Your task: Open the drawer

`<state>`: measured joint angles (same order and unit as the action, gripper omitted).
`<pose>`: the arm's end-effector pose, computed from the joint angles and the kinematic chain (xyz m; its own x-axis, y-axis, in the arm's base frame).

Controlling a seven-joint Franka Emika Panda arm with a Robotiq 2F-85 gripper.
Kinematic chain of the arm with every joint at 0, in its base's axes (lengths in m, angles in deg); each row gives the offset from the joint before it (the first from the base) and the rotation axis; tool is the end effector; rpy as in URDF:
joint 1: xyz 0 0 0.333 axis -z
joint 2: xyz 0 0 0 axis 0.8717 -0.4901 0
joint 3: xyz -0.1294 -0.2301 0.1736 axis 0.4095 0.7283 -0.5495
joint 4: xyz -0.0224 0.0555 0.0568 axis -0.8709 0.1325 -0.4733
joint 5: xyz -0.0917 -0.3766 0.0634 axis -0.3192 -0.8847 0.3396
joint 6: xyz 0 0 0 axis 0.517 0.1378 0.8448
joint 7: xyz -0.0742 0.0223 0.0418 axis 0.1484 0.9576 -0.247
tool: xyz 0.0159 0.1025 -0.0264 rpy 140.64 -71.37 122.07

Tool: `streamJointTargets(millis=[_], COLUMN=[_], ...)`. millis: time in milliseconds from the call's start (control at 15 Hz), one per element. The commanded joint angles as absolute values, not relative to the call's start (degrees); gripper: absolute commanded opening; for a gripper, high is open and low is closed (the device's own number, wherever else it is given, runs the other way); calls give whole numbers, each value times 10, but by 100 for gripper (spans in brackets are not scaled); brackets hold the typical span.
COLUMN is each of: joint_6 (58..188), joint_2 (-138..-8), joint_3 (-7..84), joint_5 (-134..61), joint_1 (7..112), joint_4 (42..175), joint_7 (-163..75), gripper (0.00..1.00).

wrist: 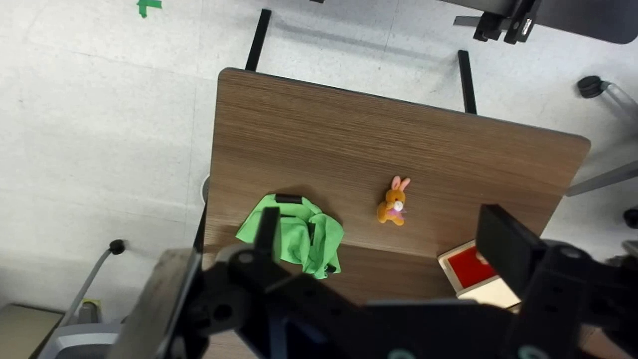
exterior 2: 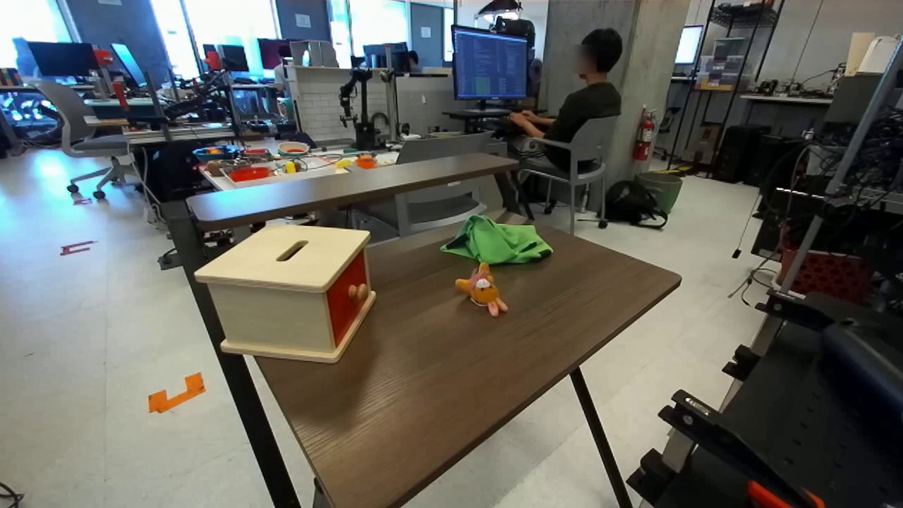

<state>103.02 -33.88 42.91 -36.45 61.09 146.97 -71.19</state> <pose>0.4384 -0.0766 0.5160 0.9587 0.2628 0.1085 0.2607 -0.9648 0.0329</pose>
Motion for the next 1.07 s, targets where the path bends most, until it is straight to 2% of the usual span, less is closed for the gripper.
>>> streamJointTargets(millis=[0,267,533,1000], joint_6=[1065,1127,1170,1298], joint_2=[-396,-524,-661,-878], joint_3=[425,403,344,274], joint_5=[-329,-281,-251,-331], joint_1=[575,535,532,531], joint_4=[1455,1421,1366,1252], joint_7=[-784,-879,-959,-904], gripper=[100,100,100,100])
